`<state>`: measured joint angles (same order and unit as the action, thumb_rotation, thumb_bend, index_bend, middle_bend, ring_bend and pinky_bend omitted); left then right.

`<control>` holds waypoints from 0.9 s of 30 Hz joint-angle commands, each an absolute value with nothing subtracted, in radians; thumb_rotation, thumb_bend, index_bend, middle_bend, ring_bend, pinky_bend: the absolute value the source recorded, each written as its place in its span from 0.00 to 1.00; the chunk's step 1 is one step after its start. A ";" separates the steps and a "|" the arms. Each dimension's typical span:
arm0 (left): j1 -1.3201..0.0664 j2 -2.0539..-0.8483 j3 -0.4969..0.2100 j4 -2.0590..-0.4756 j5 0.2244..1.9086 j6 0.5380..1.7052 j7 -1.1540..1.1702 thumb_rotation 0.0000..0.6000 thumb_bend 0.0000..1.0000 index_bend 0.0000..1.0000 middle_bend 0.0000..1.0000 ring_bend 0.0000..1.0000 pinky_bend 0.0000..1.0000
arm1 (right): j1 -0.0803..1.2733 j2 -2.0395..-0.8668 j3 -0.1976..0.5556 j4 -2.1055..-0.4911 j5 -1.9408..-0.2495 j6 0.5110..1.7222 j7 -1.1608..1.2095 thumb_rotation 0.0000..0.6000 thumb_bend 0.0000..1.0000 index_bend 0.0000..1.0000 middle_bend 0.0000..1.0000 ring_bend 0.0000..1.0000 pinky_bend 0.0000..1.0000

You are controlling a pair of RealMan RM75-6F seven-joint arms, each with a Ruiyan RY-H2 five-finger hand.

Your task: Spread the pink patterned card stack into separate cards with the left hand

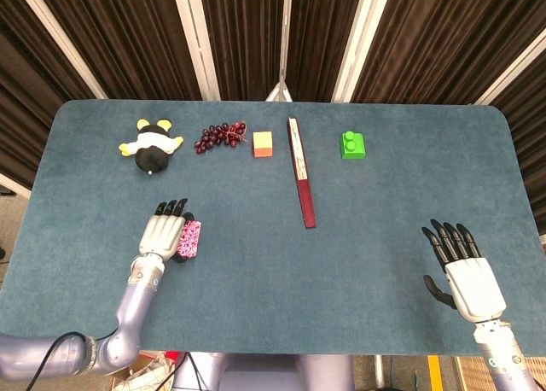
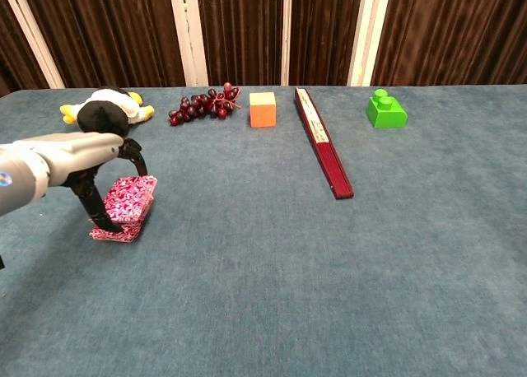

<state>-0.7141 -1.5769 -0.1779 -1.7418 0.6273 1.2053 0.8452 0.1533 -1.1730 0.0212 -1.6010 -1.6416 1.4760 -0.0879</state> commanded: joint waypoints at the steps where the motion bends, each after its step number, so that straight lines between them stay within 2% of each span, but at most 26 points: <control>1: -0.685 -1.523 -0.141 -1.822 0.677 1.226 0.818 1.00 0.31 0.40 0.00 0.00 0.02 | 0.153 -1.173 0.021 -1.601 -1.641 1.475 -0.090 1.00 0.37 0.00 0.00 0.00 0.04; 8: -0.633 -1.444 -0.030 -1.962 0.788 1.239 0.793 1.00 0.31 0.41 0.00 0.00 0.02 | 0.153 -1.177 0.021 -1.601 -1.641 1.476 -0.097 1.00 0.37 0.00 0.00 0.00 0.04; 16: -0.605 -1.462 0.093 -2.015 0.885 1.231 0.831 1.00 0.31 0.38 0.00 0.00 0.01 | 0.154 -1.181 0.021 -1.602 -1.642 1.473 -0.104 1.00 0.37 0.00 0.00 0.00 0.04; 19: -0.600 -1.479 0.115 -2.004 0.887 1.239 0.859 1.00 0.22 0.24 0.00 0.00 0.00 | 0.153 -1.180 0.022 -1.603 -1.641 1.475 -0.102 1.00 0.37 0.00 0.00 0.00 0.04; 21: -0.597 -1.487 0.119 -1.997 0.879 1.245 0.872 1.00 0.10 0.11 0.00 0.00 0.00 | 0.153 -1.179 0.023 -1.602 -1.641 1.475 -0.101 1.00 0.37 0.00 0.00 0.00 0.04; 23: -0.597 -1.490 0.115 -1.993 0.871 1.250 0.878 1.00 0.05 0.04 0.00 0.00 0.00 | 0.153 -1.179 0.023 -1.601 -1.640 1.476 -0.100 1.00 0.37 0.00 0.00 0.00 0.04; 27: -0.602 -1.483 0.093 -1.992 0.847 1.259 0.884 1.00 0.03 0.00 0.00 0.00 0.00 | 0.153 -1.179 0.023 -1.601 -1.639 1.476 -0.100 1.00 0.37 0.00 0.00 0.00 0.04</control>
